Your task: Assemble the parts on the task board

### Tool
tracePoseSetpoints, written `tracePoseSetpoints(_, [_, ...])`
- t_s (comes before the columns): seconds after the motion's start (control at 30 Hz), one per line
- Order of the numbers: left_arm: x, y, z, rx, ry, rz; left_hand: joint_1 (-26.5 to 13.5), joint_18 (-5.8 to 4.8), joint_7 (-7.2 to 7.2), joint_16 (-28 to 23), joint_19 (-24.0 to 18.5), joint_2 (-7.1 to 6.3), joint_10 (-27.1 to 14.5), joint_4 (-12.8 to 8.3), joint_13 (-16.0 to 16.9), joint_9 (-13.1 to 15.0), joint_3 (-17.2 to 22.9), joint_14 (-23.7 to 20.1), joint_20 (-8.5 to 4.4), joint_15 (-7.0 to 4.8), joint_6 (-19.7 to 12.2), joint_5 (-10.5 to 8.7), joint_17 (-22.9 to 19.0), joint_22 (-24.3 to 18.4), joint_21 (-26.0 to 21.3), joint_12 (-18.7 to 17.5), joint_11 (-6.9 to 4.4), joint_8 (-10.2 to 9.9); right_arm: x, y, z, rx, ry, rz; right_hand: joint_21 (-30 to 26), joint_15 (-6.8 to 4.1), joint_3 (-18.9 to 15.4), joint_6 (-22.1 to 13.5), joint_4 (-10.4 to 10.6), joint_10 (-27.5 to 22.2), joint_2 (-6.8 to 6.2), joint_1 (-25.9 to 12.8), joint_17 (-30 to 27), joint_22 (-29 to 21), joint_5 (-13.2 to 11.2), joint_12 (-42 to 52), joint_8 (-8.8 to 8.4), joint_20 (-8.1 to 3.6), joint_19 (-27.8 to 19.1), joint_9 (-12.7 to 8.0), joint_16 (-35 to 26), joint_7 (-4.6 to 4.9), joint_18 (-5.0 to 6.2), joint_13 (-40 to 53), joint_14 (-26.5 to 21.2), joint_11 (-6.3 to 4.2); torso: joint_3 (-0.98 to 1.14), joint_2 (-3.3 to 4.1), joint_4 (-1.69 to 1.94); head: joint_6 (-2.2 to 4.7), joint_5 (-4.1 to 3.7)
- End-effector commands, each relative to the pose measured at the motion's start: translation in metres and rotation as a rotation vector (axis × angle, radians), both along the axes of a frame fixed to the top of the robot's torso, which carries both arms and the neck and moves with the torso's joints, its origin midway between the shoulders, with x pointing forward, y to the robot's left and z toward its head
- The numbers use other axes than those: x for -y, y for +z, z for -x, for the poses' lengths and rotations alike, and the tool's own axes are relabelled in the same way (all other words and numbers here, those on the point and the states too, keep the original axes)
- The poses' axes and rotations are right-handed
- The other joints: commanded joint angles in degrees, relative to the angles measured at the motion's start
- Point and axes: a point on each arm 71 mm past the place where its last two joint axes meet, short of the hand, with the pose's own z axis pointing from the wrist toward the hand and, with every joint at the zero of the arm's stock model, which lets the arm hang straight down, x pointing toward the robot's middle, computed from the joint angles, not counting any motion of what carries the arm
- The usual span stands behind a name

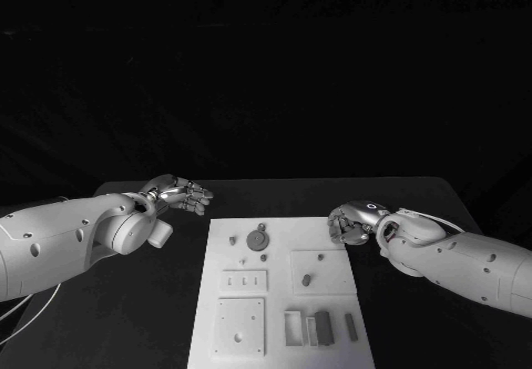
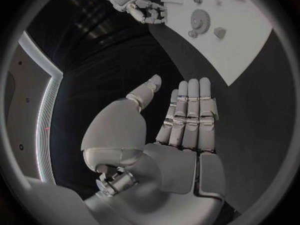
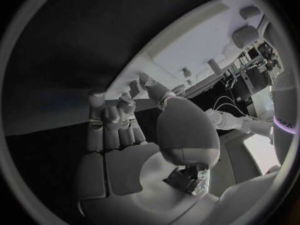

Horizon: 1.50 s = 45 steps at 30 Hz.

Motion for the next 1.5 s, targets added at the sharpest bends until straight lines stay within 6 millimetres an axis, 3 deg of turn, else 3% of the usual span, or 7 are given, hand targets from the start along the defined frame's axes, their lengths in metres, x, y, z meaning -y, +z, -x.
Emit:
tracePoseSetpoints(0.03, [0.0021,0.0005,0.0004,0.0,-0.018,0.002,0.0,1.18,0.03,-0.29,0.07,0.14,0.41,0.0,0.1,0.07,0.09,0.5,-0.48,0.06,0.51,0.0,0.09,0.05,-0.28,-0.33,-0.01,-0.21,-0.0015,0.0001,0.0005,0.006,0.003,-0.011,0.35,-0.09,0.1,0.84,0.43,-0.59,0.07,-0.5,0.12,0.99,0.18,0.64,0.22,-0.44,-0.06,0.11,0.43,0.53,2.55,-0.2,0.44,0.22,-0.01,0.01,-0.05,-0.06,0.06])
tracePoseSetpoints(0.77, [0.0027,0.0004,0.0,-0.001,-0.021,0.001,0.01,1.17,0.04,-0.39,0.06,0.13,0.4,-0.01,0.15,0.08,0.09,0.51,-0.48,0.07,0.5,0.0,0.18,0.08,-0.32,-0.39,-0.01,-0.24,-0.0016,-0.0008,0.0017,0.001,0.013,-0.015,1.29,-1.06,0.44,4.91,-0.4,-1.27,3.4,-0.57,0.81,0.9,0.19,3.8,1.7,-0.73,-0.23,1.3,0.45,-0.81,2.55,-2.98,0.92,-1.01,0.07,0.0,-0.08,-0.24,0.02])
tracePoseSetpoints(1.5, [0.0029,-0.0004,0.0009,-0.008,-0.032,-0.021,0.01,1.32,0.02,0.01,0.8,0.18,0.6,0.03,0.4,0.15,0.03,1.57,-0.73,-0.33,0.59,-0.01,0.95,0.4,-0.01,-0.48,-0.08,-0.26,-0.0047,0.0015,0.0029,0.027,0.02,-0.025,1.47,-1.49,0.73,6.14,-0.31,-1.58,5.23,-0.98,1.01,0.83,0.2,4.61,1.87,-0.76,-0.31,1.66,0.29,-1.26,2.55,-4.33,1.0,-1.44,0.04,-0.02,-0.07,-0.32,0.16])
